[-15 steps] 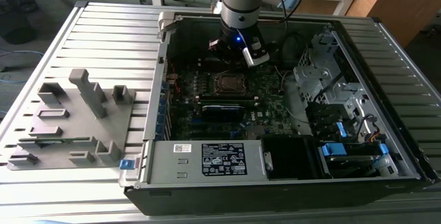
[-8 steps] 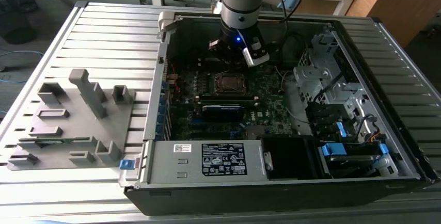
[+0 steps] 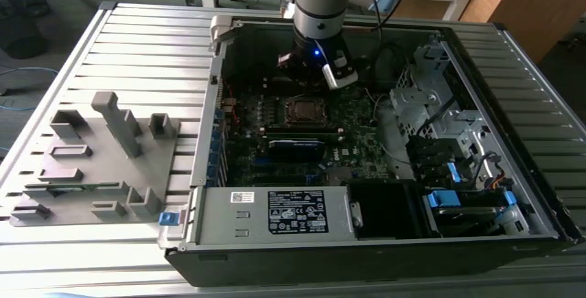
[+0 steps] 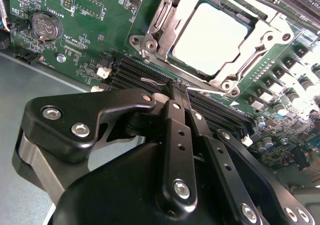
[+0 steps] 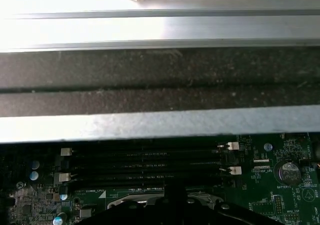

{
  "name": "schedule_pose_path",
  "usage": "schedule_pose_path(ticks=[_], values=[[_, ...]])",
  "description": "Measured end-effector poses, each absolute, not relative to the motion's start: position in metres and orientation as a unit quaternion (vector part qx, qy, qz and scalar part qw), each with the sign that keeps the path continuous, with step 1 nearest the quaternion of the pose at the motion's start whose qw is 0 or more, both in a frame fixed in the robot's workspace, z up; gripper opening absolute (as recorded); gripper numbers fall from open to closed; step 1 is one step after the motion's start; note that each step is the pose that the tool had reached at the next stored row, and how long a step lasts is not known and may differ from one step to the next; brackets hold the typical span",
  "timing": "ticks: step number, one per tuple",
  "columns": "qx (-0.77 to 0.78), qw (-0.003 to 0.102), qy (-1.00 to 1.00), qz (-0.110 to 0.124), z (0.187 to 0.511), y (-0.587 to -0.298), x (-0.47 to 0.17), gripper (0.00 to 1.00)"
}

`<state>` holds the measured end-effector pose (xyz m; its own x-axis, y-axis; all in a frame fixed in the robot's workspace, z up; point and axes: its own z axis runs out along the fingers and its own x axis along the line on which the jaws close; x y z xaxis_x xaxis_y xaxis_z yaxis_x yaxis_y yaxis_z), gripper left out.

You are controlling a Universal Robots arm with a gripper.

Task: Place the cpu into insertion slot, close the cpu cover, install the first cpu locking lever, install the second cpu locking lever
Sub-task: 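Install the first cpu locking lever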

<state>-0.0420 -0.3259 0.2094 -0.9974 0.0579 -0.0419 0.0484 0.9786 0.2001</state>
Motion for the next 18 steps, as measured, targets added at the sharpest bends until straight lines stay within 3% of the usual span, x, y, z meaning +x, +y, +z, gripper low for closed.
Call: schedule_pose_path(ticks=[18], values=[[0.042,0.029,0.994,0.100,0.2071,-0.3259,-0.0420,0.11]])
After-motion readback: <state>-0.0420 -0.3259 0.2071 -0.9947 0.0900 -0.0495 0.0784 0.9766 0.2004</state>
